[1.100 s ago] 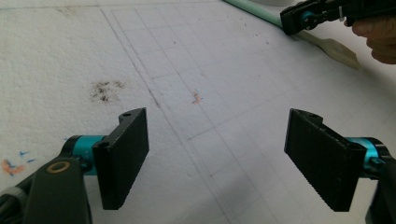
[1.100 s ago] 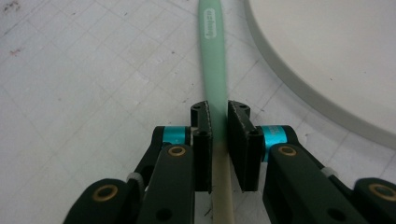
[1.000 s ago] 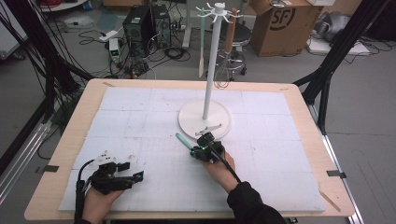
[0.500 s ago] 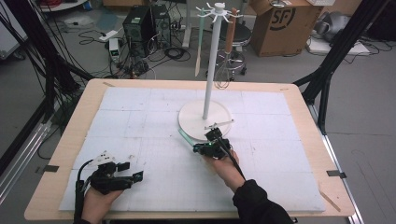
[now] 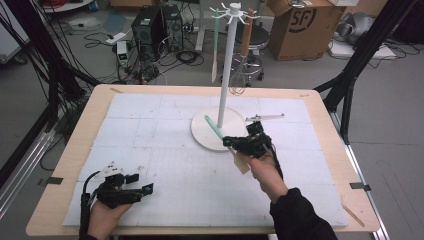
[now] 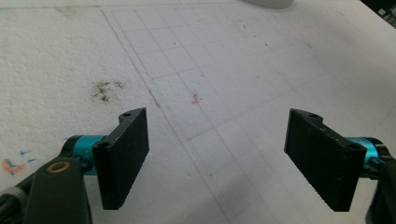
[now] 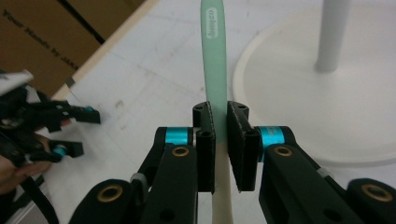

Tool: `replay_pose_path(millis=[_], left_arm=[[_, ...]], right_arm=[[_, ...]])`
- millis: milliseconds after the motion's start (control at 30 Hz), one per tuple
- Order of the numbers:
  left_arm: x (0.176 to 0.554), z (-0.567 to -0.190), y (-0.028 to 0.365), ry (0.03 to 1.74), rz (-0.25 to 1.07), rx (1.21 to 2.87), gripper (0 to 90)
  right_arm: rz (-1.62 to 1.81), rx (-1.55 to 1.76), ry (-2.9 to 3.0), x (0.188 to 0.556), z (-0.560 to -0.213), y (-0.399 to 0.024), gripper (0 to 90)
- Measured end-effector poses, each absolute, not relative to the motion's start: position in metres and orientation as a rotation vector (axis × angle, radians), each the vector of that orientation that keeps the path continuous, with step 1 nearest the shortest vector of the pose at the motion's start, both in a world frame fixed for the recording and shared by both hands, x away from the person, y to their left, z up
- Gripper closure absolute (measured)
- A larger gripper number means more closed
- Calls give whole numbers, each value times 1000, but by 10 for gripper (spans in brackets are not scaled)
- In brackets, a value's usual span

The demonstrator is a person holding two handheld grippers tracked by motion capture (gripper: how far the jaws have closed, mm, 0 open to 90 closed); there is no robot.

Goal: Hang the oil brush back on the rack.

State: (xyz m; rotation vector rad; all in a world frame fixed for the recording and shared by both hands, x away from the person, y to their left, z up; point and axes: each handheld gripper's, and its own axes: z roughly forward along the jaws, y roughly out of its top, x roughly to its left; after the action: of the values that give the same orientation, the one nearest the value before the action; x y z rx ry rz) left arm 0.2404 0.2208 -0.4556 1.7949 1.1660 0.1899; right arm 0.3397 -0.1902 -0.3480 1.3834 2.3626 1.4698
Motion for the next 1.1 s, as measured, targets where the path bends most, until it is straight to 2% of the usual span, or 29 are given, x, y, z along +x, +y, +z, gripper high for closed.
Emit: replay_pose_path(millis=[333,1100], left_arm=[[240,-456,221,1169,190,1790,225],[240,-456,221,1169,184,1786,225]], right_arm=[[1568,1329,2268,341,-282,-213,822],[1649,1261,2092,345,-183,-248,822]])
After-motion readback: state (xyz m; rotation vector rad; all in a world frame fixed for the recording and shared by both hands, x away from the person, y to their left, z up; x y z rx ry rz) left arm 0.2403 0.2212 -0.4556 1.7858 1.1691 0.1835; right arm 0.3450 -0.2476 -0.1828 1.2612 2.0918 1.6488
